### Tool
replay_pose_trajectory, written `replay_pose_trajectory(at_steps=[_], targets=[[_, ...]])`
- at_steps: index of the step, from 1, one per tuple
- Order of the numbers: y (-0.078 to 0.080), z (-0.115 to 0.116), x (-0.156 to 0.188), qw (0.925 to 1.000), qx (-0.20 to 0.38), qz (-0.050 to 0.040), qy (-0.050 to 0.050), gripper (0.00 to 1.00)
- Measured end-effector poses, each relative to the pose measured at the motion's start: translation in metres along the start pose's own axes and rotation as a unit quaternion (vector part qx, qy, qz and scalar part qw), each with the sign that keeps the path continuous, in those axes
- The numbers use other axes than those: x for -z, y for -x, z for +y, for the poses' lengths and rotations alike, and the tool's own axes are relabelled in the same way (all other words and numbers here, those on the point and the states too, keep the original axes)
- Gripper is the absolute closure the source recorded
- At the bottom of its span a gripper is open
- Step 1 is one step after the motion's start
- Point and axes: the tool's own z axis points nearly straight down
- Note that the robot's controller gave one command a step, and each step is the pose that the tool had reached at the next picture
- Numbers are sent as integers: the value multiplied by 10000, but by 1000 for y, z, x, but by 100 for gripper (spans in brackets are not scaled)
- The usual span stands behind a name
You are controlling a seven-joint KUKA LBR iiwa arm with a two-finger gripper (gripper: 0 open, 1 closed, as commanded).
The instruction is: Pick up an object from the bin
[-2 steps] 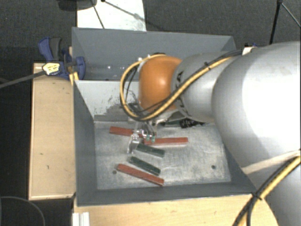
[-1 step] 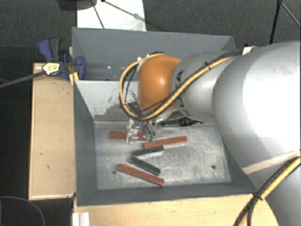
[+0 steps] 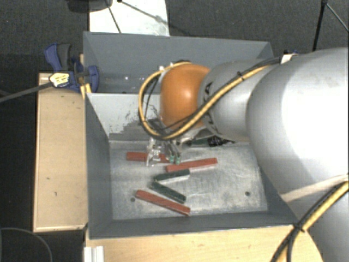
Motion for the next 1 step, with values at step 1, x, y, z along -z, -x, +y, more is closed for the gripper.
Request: replay_pose_trajectory(at_steps=[1], targets=[[0,0,1,10000,-1,-3,0,100]])
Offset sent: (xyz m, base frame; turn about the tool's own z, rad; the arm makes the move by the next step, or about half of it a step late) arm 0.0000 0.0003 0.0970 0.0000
